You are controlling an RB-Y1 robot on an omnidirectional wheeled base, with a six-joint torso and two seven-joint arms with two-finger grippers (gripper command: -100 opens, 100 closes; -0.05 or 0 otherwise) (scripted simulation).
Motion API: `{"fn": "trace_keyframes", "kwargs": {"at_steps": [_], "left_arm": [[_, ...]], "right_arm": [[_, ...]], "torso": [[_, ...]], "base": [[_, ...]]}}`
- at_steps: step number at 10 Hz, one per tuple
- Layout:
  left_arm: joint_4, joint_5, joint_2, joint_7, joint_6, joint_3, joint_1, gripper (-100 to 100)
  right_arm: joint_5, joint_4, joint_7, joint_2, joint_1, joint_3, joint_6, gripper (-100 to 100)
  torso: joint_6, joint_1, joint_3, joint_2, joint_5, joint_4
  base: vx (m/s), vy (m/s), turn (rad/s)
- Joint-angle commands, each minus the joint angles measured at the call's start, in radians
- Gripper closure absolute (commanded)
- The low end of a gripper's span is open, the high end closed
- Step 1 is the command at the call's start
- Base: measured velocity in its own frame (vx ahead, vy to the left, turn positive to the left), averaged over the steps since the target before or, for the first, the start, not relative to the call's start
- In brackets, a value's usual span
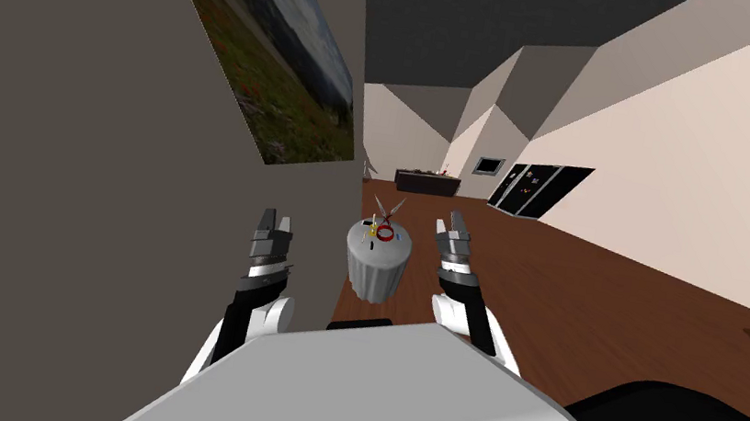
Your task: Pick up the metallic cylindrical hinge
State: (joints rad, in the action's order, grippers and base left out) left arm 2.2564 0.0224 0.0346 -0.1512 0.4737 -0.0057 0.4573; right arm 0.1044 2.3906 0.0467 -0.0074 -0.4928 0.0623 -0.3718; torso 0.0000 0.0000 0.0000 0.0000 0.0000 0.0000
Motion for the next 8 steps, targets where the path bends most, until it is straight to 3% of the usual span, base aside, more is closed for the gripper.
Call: {"fn": "trace_keyframes", "kwargs": {"at_steps": [1, 4, 7, 8], "left_arm": [[0.0, 0.0, 0.0, 0.0, 0.0, 0.0, 0.0, 0], [0.0, 0.0, 0.0, 0.0, 0.0, 0.0, 0.0, 0], [0.0, 0.0, 0.0, 0.0, 0.0, 0.0, 0.0, 0], [0.0, 0.0, 0.0, 0.0, 0.0, 0.0, 0.0, 0]], "right_arm": [[0.026, -0.018, 0.014, -0.045, 0.001, -0.006, 0.028, -100], [0.089, -0.066, 0.046, -0.1, 0.003, -0.019, 0.093, -100], [0.176, -0.139, 0.095, -0.142, 0.011, -0.037, 0.19, -100], [0.184, -0.139, 0.095, -0.142, 0.011, -0.037, 0.196, -100]], "torso": [[0.0, 0.0, 0.0, 0.0, 0.0, 0.0], [0.0, -0.009, 0.002, 0.003, -0.002, 0.001], [0.0, -0.013, 0.003, 0.005, -0.003, 0.001], [0.0, -0.014, 0.003, 0.006, -0.003, 0.001]], "base": [[-0.018, -0.059, 0.155], [-0.053, -0.133, 0.187], [-0.092, -0.186, 0.248], [-0.066, -0.126, 0.097]]}}
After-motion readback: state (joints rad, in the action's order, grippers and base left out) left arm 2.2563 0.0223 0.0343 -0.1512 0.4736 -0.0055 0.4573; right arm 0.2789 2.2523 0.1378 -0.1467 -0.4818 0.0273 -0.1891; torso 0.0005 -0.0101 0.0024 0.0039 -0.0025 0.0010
